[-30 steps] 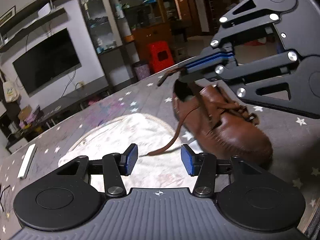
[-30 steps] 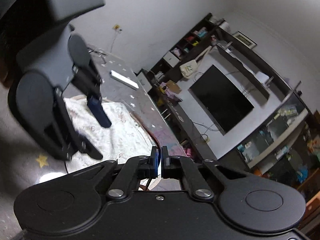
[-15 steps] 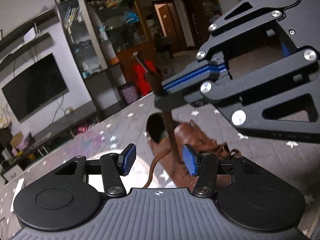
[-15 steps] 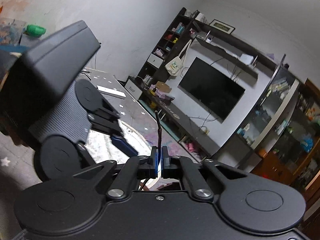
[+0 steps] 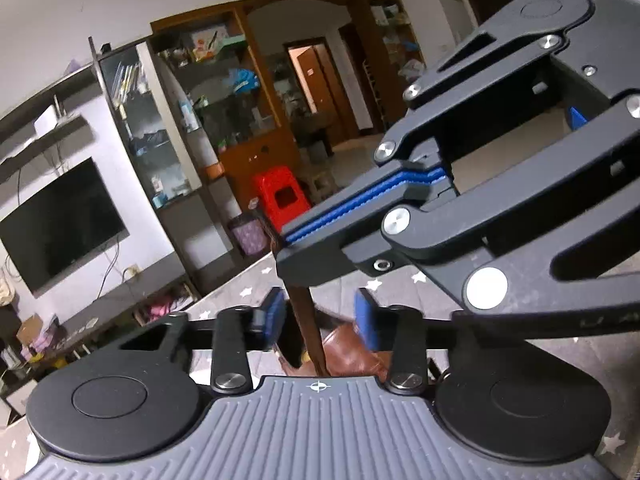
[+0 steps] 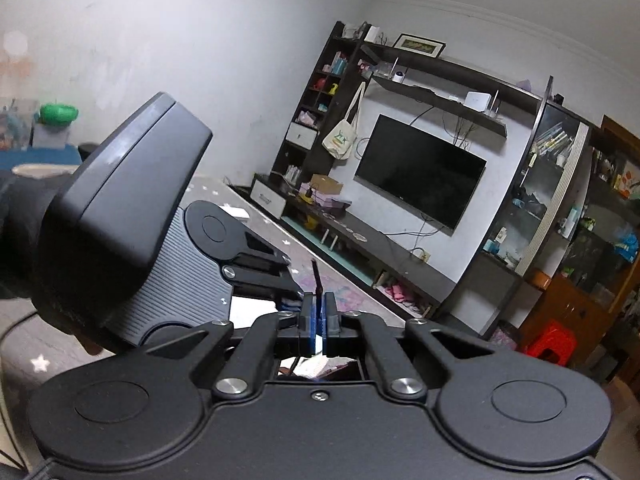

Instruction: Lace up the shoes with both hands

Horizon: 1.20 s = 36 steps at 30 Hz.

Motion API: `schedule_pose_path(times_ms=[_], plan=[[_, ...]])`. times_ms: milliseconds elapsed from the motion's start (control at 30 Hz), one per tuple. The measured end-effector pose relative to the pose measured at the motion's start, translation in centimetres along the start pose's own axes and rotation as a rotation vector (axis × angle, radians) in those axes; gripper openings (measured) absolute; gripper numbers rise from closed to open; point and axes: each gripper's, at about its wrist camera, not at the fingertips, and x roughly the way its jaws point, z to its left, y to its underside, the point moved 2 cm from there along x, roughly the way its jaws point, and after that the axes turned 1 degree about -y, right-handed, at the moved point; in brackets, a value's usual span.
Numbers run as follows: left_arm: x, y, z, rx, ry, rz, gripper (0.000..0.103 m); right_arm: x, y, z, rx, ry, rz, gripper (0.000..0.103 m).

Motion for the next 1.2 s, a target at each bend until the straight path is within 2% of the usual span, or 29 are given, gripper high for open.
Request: schedule_pose_path(times_ms=[133,300,567,733,800,900,1033,1200], plan=[[-0.5,-0.4,0.1,0.004,-0.023,-0.02,0.01,-1.5,-0.1,0.1,0.006,0.016,-0.023,0.003],[-1.6,-0.5,-0.1,0.014,-0.009,-0.025,0.007,-1.8,0.4,-0.4,0.022,0.033,-0.016,0.003],[-2.7,0.8,-0.9,0.068,-0.016,0.03,0.005,-2.0,1.6,-1.1,0.048,0.062,0.008,0.004],[-2.9,1.5,-0.8,0.099,-0.048,0.068,0.005,-2.1,2.4,-1.6,0.064,0.081,0.023,0.005],[-2.8,1.6,-0.7,0.103,-0.062,0.083,0.005,-1.8,3.5,-1.7,0.062,0.107,0.065,0.01],[-2.5,1.8,-0.8,0.124,-0.07,0.092,0.005,-0.6,5.2,-1.5,0.088,0.1,0.14,0.019],[-1.7,2.0,-0.9,0.148,-0.067,0.11,0.005,2.0,7.4,-1.2,0.136,0.099,0.216,0.02],[-0.6,2.3,-0.5,0.173,-0.062,0.134,0.005,4.3,8.3,-1.2,0.229,0.111,0.239,0.02]])
